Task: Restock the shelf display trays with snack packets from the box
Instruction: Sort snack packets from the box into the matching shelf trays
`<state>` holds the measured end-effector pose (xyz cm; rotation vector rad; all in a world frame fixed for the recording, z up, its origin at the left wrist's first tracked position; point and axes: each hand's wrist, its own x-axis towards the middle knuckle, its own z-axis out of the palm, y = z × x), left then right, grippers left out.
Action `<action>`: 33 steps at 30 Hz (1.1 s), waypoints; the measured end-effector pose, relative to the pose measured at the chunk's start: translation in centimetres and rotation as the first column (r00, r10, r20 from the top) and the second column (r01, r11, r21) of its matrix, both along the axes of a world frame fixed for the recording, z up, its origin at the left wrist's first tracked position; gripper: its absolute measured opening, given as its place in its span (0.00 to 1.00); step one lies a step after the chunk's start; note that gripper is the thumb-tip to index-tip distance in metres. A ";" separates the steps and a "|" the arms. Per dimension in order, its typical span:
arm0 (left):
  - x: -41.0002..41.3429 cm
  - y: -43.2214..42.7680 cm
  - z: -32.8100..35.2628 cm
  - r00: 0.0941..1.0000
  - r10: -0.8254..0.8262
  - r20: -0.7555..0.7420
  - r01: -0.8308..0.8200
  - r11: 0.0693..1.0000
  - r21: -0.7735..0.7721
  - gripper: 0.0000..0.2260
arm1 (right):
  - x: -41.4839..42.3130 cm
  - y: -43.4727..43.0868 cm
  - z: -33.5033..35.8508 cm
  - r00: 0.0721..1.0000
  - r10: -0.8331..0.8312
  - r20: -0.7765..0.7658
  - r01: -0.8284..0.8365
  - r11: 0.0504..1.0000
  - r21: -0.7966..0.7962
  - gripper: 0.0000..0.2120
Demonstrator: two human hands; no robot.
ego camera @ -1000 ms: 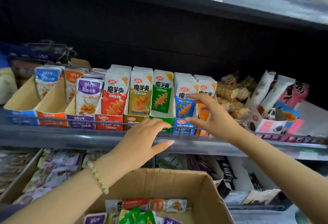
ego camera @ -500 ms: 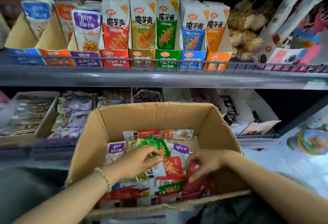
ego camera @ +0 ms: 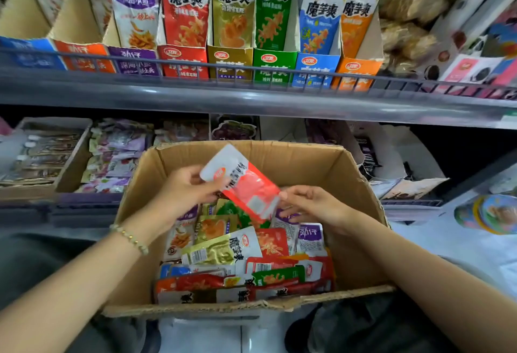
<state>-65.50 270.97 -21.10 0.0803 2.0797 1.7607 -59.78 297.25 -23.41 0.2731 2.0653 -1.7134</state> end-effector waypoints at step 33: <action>0.6 -2.6 3.8 0.981 0.103 0.166 -0.148 0.946 0.289 0.08 | -4.0 -5.7 -0.3 0.934 0.192 -0.302 -0.082 0.937 0.340 0.15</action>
